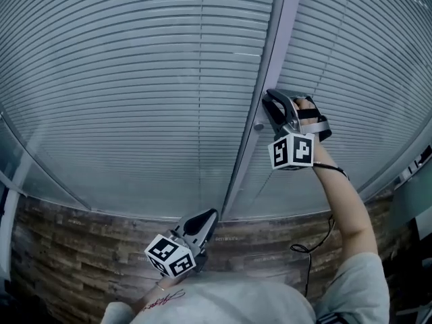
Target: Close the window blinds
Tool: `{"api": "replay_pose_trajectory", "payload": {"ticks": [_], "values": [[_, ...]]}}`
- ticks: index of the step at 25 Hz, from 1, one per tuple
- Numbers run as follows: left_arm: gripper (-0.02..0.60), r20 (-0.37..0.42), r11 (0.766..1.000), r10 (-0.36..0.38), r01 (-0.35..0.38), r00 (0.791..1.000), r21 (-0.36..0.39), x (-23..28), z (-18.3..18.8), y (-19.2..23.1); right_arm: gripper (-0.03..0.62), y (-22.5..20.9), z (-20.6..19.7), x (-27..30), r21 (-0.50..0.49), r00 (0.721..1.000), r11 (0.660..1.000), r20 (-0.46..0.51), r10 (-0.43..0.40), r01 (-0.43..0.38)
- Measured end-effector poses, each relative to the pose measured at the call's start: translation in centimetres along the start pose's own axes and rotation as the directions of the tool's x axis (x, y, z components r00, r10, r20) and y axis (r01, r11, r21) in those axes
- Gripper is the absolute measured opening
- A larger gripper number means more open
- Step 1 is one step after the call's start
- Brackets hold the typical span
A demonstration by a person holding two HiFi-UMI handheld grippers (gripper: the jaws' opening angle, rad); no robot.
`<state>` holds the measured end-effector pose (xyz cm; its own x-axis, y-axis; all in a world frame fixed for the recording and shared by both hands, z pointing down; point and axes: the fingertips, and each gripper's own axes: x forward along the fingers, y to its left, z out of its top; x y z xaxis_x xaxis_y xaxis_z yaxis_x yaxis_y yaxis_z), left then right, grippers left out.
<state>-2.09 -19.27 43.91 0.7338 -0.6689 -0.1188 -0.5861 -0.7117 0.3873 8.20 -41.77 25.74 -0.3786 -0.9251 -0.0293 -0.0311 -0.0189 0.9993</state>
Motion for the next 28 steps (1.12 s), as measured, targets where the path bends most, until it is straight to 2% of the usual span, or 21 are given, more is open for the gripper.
{"api": "replay_pose_trajectory", "payload": {"ticks": [5,8,10,12,15,16,17,18,21,22,24,25,27,28], "values": [[0.018,-0.011,1.0,0.008,-0.008,1.0,0.004,-0.1,0.1,-0.1,0.132,0.4,0.0,0.1,-0.173,1.0,0.985,-0.013,0.014,-0.016],[0.018,-0.009,1.0,0.0,0.0,1.0,0.009,-0.1,0.1,-0.3,0.133,0.4,0.1,0.1,-0.217,1.0,0.976,-0.02,0.01,-0.014],[0.018,-0.008,1.0,-0.002,0.002,1.0,0.01,0.0,0.0,-0.4,0.132,0.2,0.0,0.1,-0.134,1.0,0.991,-0.007,-0.001,0.0],[0.018,-0.012,1.0,0.003,-0.003,1.0,0.011,-0.1,0.0,-0.4,0.132,0.0,-0.1,-0.2,0.037,1.0,0.999,0.003,-0.03,0.03],[0.018,-0.009,1.0,-0.005,0.005,1.0,0.018,-0.1,-0.1,-0.4,0.133,-0.2,-0.2,-1.6,0.271,0.994,0.957,-0.015,-0.107,0.107],[0.018,-0.006,1.0,-0.007,0.007,1.0,0.02,-0.1,-0.1,-0.3,0.133,-0.3,-0.2,-2.3,0.355,0.991,0.926,-0.02,-0.129,0.128],[0.018,-0.005,1.0,-0.005,0.005,1.0,0.021,-0.1,0.0,-0.3,0.133,-0.4,-0.2,-3.0,0.454,0.989,0.879,-0.022,-0.149,0.143],[0.018,-0.007,1.0,0.0,0.0,1.0,0.021,-0.1,0.2,-0.2,0.133,-0.5,-0.1,-3.8,0.559,0.986,0.815,-0.021,-0.167,0.15],[0.018,-0.009,0.999,0.015,-0.015,1.0,0.037,-0.1,0.6,0.1,0.132,0.2,0.8,-6.5,0.807,0.979,0.578,0.002,-0.202,0.117],[0.018,-0.007,0.999,0.022,-0.021,1.0,0.045,-0.1,0.7,0.2,0.132,0.7,1.3,-7.4,0.853,0.978,0.512,0.011,-0.21,0.1],[0.018,-0.002,0.997,0.038,-0.038,0.999,0.063,-0.1,1.2,0.6,0.125,1.6,2.0,-9.1,0.909,0.975,0.41,0.02,-0.22,0.074],[0.018,0.001,0.996,0.045,-0.045,0.999,0.075,-0.1,1.4,0.7,0.116,2.2,2.3,-9.8,0.929,0.975,0.365,0.022,-0.221,0.062],[0.018,0.011,0.994,0.052,-0.052,0.999,0.1,-0.1,1.8,1.1,0.053,3.6,3.0,-11.1,0.959,0.977,0.282,0.032,-0.213,0.03],[0.018,0.016,0.992,0.053,-0.055,0.998,0.112,-0.1,1.9,1.2,0.049,4.3,3.4,-11.7,0.967,0.978,0.253,0.04,-0.206,0.014]]}}
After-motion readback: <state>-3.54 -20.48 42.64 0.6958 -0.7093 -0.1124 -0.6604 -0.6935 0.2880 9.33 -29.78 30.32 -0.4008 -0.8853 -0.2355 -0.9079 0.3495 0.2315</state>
